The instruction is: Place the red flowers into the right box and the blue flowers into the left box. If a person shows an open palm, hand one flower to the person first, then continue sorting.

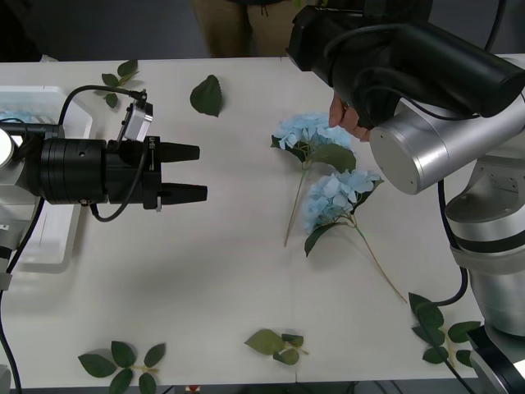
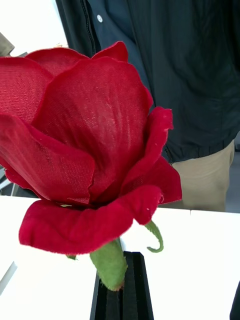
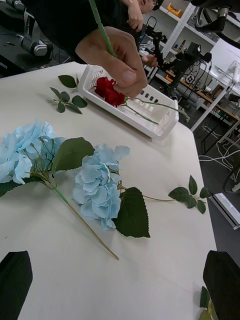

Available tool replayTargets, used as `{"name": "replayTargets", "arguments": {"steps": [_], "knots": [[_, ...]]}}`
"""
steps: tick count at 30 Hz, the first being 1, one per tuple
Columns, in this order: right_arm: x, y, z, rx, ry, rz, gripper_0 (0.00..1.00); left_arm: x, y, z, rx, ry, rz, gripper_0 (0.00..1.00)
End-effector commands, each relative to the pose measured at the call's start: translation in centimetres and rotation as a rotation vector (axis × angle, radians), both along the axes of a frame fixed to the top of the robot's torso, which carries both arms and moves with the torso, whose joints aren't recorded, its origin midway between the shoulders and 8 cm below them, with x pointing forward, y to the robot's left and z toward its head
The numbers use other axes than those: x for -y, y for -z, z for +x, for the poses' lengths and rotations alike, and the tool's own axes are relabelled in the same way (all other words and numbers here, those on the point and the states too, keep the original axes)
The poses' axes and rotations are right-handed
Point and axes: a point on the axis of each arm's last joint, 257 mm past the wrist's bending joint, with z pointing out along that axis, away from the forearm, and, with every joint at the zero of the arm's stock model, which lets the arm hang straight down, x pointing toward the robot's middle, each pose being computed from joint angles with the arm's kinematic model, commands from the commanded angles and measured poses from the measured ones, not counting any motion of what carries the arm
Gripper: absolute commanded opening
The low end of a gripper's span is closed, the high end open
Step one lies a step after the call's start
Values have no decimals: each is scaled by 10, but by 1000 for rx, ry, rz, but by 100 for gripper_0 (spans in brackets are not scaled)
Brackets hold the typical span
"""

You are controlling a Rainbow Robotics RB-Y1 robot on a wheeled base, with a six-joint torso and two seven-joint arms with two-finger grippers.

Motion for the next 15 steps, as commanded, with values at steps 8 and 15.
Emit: {"name": "replayTargets", "arguments": {"steps": [8,15], "knots": [[-16,-30,-6,45,-26,57,0,11,-13,-4,93,35,-4,100],[-11,-34,-4,51,-19,71,76,11,-13,-4,93,35,-4,100]]}}
